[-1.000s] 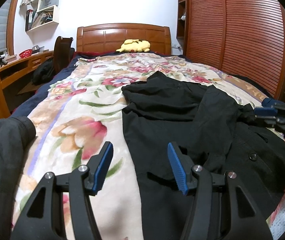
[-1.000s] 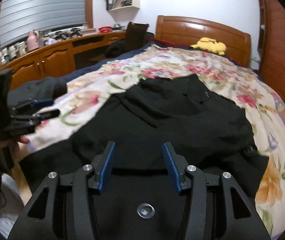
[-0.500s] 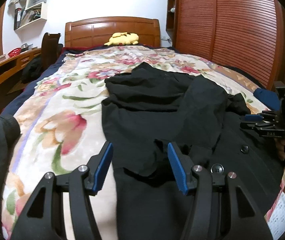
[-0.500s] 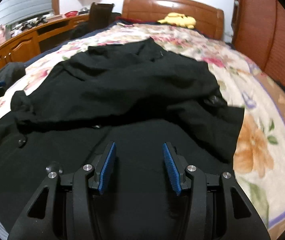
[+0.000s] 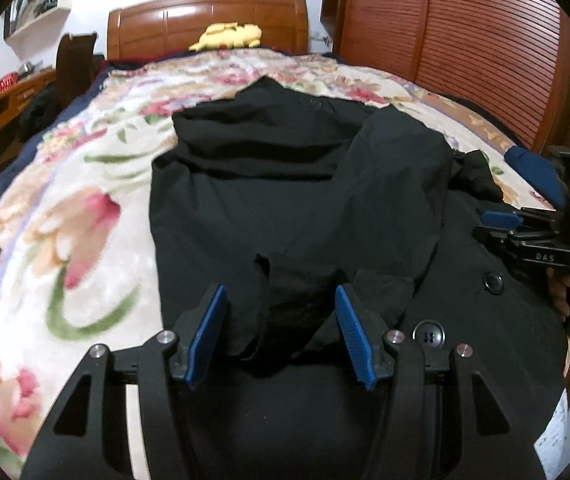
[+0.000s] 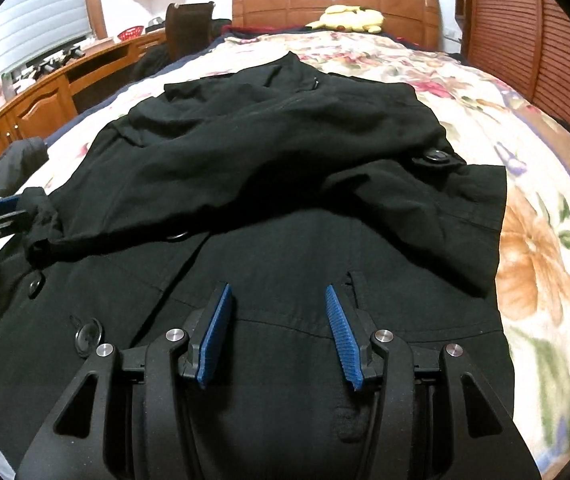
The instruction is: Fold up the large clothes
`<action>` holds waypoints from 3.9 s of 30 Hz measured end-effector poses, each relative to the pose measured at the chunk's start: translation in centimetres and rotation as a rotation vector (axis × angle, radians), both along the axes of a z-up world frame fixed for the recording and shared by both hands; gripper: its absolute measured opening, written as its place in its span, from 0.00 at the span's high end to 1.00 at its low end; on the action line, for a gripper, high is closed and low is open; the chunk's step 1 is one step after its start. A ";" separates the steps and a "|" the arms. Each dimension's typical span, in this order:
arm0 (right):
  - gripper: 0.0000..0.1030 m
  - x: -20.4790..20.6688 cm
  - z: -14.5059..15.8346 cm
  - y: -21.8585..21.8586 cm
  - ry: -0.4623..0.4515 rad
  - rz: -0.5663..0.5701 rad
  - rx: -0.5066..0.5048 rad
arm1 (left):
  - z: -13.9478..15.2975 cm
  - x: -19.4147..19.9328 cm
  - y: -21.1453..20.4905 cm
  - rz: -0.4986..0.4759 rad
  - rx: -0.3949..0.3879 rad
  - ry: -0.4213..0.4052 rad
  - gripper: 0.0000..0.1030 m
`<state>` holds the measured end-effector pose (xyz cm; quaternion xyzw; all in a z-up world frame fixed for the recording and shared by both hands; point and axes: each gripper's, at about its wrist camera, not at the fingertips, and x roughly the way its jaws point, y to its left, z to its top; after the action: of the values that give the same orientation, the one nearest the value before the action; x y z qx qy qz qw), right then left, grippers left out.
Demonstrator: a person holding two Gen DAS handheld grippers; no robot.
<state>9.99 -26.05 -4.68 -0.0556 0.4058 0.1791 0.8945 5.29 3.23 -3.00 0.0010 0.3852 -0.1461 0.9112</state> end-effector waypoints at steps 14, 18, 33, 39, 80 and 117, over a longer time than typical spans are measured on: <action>0.52 0.2 -0.2 0.2 0.007 0.005 0.013 | 0.5 -0.7 -0.6 -0.085 -0.001 -0.001 0.91; 0.51 0.3 -0.3 -0.1 0.018 0.009 0.042 | 2.6 -2.5 0.0 -0.087 -0.008 -0.057 0.97; 0.51 0.3 -0.3 -0.1 0.018 0.009 0.045 | 6.7 -6.3 1.3 -0.015 0.081 -0.119 0.65; 0.51 0.3 -0.3 0.0 0.018 0.009 0.042 | 3.8 -7.7 3.0 0.027 0.105 -0.077 0.61; 0.44 -14.3 1.5 -9.7 0.006 -0.088 -0.058 | -0.8 -13.8 7.6 0.049 0.032 0.030 0.50; 0.96 -25.2 15.5 -9.6 -0.398 -0.020 0.113 | 15.2 -28.6 5.9 0.033 0.002 -0.430 1.00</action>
<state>-15.20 -35.69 10.87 -0.0355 0.2108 0.1779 0.9605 -23.28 9.17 12.17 0.0267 0.1821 -0.1274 0.9746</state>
